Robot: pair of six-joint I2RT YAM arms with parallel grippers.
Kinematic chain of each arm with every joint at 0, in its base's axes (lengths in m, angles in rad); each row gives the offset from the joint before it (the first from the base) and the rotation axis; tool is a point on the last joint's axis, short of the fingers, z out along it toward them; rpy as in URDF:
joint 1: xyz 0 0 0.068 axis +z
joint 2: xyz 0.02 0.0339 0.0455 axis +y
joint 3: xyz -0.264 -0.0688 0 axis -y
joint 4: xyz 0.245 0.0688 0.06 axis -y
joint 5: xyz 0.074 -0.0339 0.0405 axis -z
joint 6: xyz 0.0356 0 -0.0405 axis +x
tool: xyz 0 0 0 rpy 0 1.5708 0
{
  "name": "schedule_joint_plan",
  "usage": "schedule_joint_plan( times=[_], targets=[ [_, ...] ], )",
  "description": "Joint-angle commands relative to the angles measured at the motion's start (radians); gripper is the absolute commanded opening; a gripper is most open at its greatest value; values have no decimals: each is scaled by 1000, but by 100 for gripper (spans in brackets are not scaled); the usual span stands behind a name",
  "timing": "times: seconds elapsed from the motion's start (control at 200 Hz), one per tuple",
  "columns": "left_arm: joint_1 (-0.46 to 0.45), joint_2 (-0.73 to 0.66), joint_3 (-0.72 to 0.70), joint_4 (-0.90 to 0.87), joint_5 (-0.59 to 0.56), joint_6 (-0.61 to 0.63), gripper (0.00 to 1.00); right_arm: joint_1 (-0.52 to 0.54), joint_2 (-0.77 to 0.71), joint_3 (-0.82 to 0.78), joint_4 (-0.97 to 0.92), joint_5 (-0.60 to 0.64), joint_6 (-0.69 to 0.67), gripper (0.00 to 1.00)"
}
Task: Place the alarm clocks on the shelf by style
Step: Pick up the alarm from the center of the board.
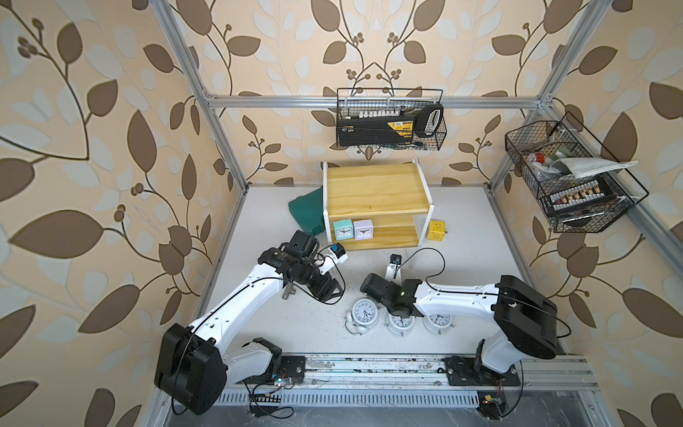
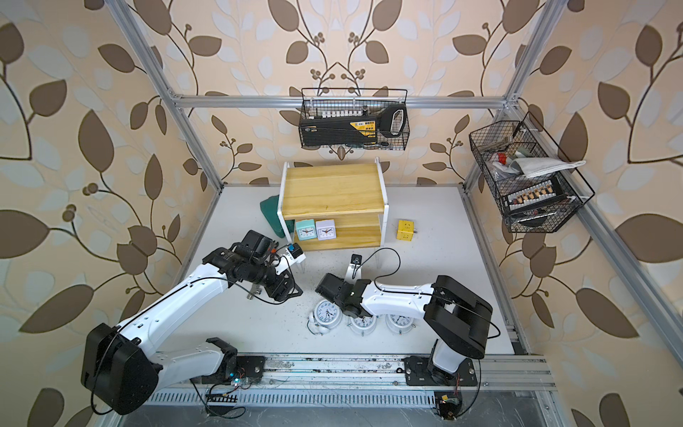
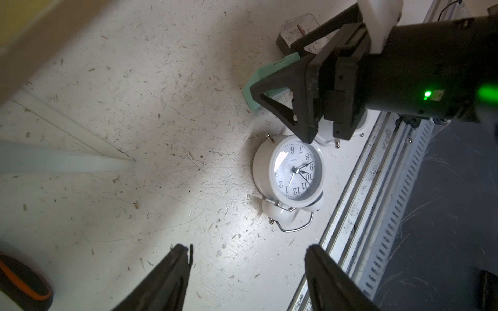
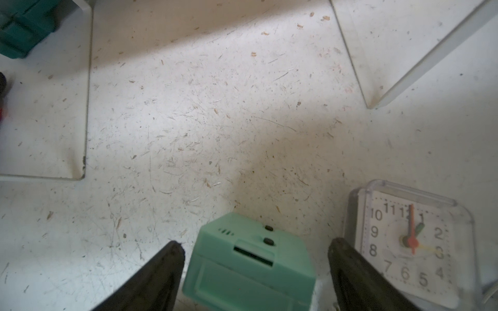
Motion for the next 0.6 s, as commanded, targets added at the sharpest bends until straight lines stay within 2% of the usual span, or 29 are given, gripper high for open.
schedule_joint_plan(
  times=[0.0, 0.24, 0.42, 0.595],
  targets=[
    [-9, -29, -10, 14, 16, 17, 72, 2, 20, 31, -24, 23, 3, 83],
    [-9, -31, -12, 15, 16, 18, 71, 2, -1, 29, -8, 16, -38, 70],
    [-9, -38, -13, 18, 16, 24, 72, -2, -81, 2, 31, 6, -118, 61],
    [-9, -49, -16, 24, 20, 32, 74, -32, -187, -38, 134, -143, -259, 61]
  ],
)
